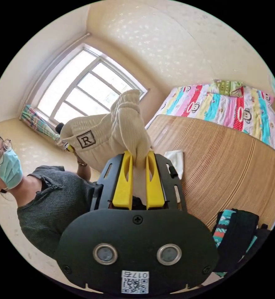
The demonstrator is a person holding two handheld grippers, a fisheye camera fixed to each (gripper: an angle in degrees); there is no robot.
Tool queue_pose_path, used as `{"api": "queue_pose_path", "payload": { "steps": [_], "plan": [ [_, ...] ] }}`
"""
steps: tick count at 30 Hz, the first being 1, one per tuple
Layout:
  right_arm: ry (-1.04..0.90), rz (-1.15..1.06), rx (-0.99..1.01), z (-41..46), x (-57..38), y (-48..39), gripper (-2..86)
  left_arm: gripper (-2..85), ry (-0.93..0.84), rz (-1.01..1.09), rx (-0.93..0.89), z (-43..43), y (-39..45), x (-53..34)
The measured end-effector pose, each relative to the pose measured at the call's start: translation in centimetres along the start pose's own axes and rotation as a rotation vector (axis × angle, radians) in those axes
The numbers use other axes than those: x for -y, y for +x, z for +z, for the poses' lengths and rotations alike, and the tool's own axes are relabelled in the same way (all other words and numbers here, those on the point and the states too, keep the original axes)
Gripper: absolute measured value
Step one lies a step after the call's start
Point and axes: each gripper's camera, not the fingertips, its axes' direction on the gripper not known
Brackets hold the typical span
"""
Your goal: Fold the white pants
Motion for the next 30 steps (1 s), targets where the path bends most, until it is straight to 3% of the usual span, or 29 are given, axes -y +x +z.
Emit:
{"api": "queue_pose_path", "payload": {
  "steps": [6, 9, 11, 13, 17, 21, 24, 26, 29, 30],
  "plan": [
    [0.401, -0.344, -0.334, -10.4, 8.1, -13.7, 7.0, 4.1, 0.281, 0.01, 0.041, -8.1, -0.1, 3.0],
    [0.57, -0.489, -0.378, -11.2, 13.2, -19.5, 7.1, 4.9, 0.421, 0.021, 0.033, -13.3, -0.5, 4.4],
    [0.6, -0.541, -0.36, -10.0, 17.6, -21.5, 7.2, 5.4, 0.504, 0.006, 0.128, -17.8, -1.1, 4.7],
    [0.536, -0.584, -0.332, -7.5, 23.5, -22.5, 7.4, 5.6, 0.552, -0.048, 0.229, -21.2, -2.3, 4.2],
    [0.245, -0.612, -0.107, 4.5, 39.2, -20.5, 9.0, 5.7, 0.66, -0.354, 0.323, -29.3, -9.5, -0.3],
    [-0.028, -0.425, 0.119, 21.2, 47.9, -13.4, 11.6, 5.5, 0.708, -0.621, 0.57, -36.0, -18.2, -9.3],
    [-0.123, -0.349, 0.307, 29.7, 45.4, -6.7, 11.2, 7.1, 0.705, -0.979, 0.659, -40.7, -27.0, -22.7],
    [-0.208, -0.284, 0.35, 34.3, 41.5, -1.5, 10.2, 9.6, 0.695, -1.349, 0.706, -42.7, -31.7, -36.7],
    [-0.427, -0.031, 0.349, 41.6, 31.3, 9.7, 9.4, 9.7, 0.713, -1.761, 0.687, -42.2, -31.7, -53.1],
    [-0.498, 0.115, 0.332, 43.5, 26.1, 14.4, 9.4, 9.6, 0.717, -1.809, 0.668, -41.8, -31.3, -55.5]
  ]
}}
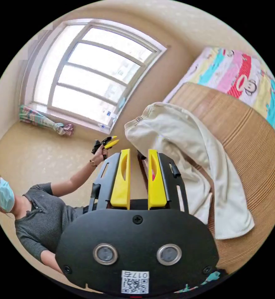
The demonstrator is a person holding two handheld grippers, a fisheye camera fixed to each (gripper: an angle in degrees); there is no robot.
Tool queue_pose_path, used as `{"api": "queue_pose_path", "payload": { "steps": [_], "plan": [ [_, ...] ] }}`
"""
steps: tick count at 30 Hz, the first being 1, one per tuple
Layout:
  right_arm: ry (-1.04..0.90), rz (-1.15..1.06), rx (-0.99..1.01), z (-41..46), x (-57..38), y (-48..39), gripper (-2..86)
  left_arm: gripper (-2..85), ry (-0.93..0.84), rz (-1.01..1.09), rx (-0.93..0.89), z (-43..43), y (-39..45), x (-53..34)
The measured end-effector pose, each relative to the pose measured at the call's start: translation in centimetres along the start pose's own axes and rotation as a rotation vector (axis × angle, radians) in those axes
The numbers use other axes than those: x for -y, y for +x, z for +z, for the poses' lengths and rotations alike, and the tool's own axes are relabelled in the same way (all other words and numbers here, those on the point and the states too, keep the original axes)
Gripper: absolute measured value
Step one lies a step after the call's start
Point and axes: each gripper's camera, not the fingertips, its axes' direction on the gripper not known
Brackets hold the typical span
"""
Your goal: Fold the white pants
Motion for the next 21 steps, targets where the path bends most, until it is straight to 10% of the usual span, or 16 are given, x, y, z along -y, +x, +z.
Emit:
{"api": "queue_pose_path", "payload": {
  "steps": [9, 17, 21],
  "plan": [
    [0.219, 0.927, -0.089, 3.7, -23.6, 20.8, 15.7, 7.5, -0.418, -0.148, 0.301, 6.0, -14.4, -4.1],
    [0.149, 0.757, -0.084, 1.5, -18.5, 22.2, 4.7, 5.4, -0.661, 0.123, 0.375, 11.8, -7.8, 0.2],
    [0.41, 0.542, -0.187, -8.0, -20.8, 12.9, 3.4, 5.1, -0.676, 0.194, 0.305, 13.2, -4.8, 3.1]
  ]
}}
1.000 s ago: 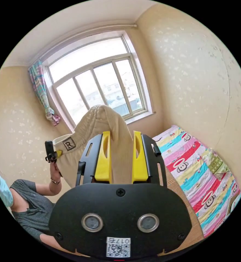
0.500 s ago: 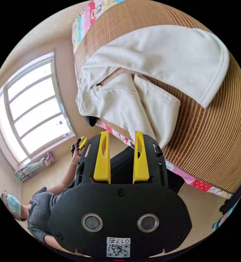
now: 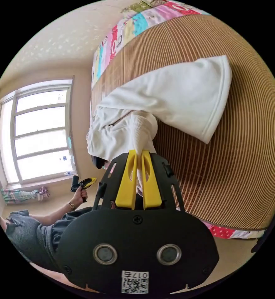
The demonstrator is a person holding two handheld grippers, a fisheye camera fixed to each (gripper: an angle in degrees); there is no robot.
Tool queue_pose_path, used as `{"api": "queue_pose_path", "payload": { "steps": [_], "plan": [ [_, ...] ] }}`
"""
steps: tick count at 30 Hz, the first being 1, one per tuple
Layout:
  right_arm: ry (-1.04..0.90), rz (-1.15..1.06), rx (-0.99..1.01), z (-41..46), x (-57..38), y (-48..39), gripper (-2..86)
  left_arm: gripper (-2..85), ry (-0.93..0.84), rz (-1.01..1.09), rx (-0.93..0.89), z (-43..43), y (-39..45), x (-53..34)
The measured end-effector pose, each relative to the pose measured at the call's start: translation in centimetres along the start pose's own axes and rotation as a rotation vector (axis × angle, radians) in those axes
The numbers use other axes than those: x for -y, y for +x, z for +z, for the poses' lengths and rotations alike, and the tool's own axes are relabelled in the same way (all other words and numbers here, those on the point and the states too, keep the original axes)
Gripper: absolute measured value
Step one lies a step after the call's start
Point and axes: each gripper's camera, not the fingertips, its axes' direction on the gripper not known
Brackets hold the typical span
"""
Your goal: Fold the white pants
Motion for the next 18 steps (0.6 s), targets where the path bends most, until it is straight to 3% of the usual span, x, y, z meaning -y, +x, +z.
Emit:
{"api": "queue_pose_path", "payload": {
  "steps": [3, 5, 10, 12, 15, 18],
  "plan": [
    [0.284, 0.091, -0.067, -9.8, -6.6, -0.3, 3.0, 5.1, -0.036, 0.035, 0.004, 0.0, 1.3, 2.1],
    [0.334, 0.221, -0.109, -12.8, -10.4, 2.1, 2.9, 5.1, -0.079, 0.045, 0.026, 0.8, 1.9, 3.2],
    [0.243, 0.545, -0.112, -13.8, -17.4, 12.4, 2.5, 5.1, -0.135, 0.021, 0.007, 2.9, 2.6, 3.6],
    [0.386, 0.789, -0.009, -14.9, -21.0, 16.4, 2.3, 5.0, -0.145, 0.01, -0.011, 3.4, 2.6, 3.2],
    [0.589, 0.729, 0.079, -17.3, -20.4, 15.7, 3.1, 5.0, -0.165, -0.018, -0.003, 3.7, 2.5, 1.8],
    [0.353, 0.54, 0.138, -16.3, -12.4, 15.4, 8.1, 5.0, -0.177, -0.053, 0.019, 3.7, 2.1, 0.3]
  ]
}}
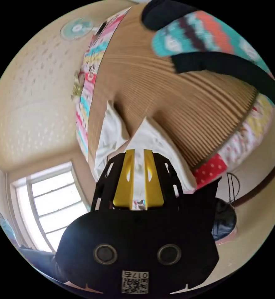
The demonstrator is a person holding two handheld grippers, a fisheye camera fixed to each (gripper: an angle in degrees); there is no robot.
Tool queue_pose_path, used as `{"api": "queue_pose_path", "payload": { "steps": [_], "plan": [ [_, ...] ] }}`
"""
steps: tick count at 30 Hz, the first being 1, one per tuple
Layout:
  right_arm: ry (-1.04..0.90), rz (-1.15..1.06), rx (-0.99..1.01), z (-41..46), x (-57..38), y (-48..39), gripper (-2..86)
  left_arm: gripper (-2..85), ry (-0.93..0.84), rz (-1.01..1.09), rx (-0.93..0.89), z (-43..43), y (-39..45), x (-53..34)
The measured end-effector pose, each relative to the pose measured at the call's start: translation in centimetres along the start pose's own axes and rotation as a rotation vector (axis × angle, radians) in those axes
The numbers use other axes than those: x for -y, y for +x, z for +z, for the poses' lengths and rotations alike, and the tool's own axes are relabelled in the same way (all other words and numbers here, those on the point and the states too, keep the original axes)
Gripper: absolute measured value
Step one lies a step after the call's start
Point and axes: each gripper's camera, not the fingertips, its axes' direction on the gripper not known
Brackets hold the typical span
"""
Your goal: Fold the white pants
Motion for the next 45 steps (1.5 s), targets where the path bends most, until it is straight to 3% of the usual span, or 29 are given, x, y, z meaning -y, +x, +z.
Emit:
{"api": "queue_pose_path", "payload": {
  "steps": [6, 10, 11, 13, 15, 17, 19, 21, 22, 24, 26, 28, 32, 34, 36, 37, 39, 42, 45],
  "plan": [
    [-0.326, -0.074, -0.014, 9.1, 11.3, -4.5, 12.5, 4.5, 0.08, -0.124, -0.015, -1.3, -1.0, -2.5],
    [-0.534, 0.02, 0.091, 12.9, 16.2, -6.4, 4.6, 4.1, 0.128, -0.161, -0.033, -2.0, -0.4, -3.5],
    [-0.528, 0.042, 0.216, 12.8, 17.7, -7.7, 3.4, 3.7, 0.136, -0.17, -0.036, -2.1, -0.2, -3.7],
    [-0.39, 0.088, 0.545, 11.0, 20.2, -9.9, 2.1, 2.9, 0.136, -0.183, -0.036, -2.0, 0.0, -3.7],
    [-0.029, 0.125, 1.1, 7.8, 23.9, -12.8, 1.4, 2.1, 0.129, -0.18, -0.03, -1.9, 0.3, -3.6],
    [0.22, 0.093, 1.288, 4.9, 27.1, -15.5, 1.3, 1.3, 0.125, -0.168, -0.01, -1.8, 0.7, -3.4],
    [0.207, 0.007, 1.124, 2.3, 30.4, -19.1, 1.8, 0.9, 0.127, -0.165, -0.003, -1.8, 1.0, -3.2],
    [-0.021, -0.191, 0.563, 0.7, 33.2, -25.5, 4.5, 0.7, 0.124, -0.166, -0.008, -1.5, 1.2, -3.1],
    [-0.077, -0.27, 0.399, 1.0, 33.3, -27.3, 5.9, 0.6, 0.122, -0.164, -0.013, -1.3, 1.4, -3.0],
    [-0.315, -0.585, -0.143, 5.2, 31.2, -32.2, 14.8, 0.5, 0.115, -0.16, -0.017, -1.0, 1.6, -2.9],
    [-0.503, -0.759, -0.402, 9.8, 28.4, -32.7, 18.3, 0.5, 0.106, -0.156, -0.02, -0.8, 1.7, -2.8],
    [-0.662, -0.873, -0.535, 13.7, 25.7, -31.5, 18.9, 0.4, 0.099, -0.143, -0.015, -0.8, 1.8, -2.8],
    [-0.849, -0.996, -0.86, 19.8, 21.2, -29.0, 5.4, 0.0, 0.069, -0.152, 0.052, -1.0, 1.6, -2.9],
    [-0.927, -1.022, -0.744, 20.1, 20.3, -30.4, 3.8, -0.3, 0.073, -0.162, 0.059, -1.3, 1.4, -3.1],
    [-0.938, -0.97, -0.252, 16.7, 21.9, -34.4, 3.0, -0.7, 0.08, -0.164, 0.052, -1.5, 1.1, -3.3],
    [-0.894, -0.94, -0.137, 15.3, 23.1, -35.3, 2.9, -0.8, 0.082, -0.172, 0.052, -1.7, 0.9, -3.4],
    [-0.568, -0.785, 0.102, 8.9, 28.9, -37.1, 3.1, -0.8, 0.09, -0.181, 0.051, -1.8, 0.5, -3.6],
    [-0.201, -0.547, 0.028, 3.2, 35.5, -36.3, 3.7, -0.7, 0.116, -0.175, 0.03, -2.1, 0.2, -3.6],
    [-0.043, -0.38, -0.092, 0.3, 38.0, -33.6, 4.4, 0.5, 0.123, -0.15, 0.008, -2.0, 0.3, -3.1]
  ]
}}
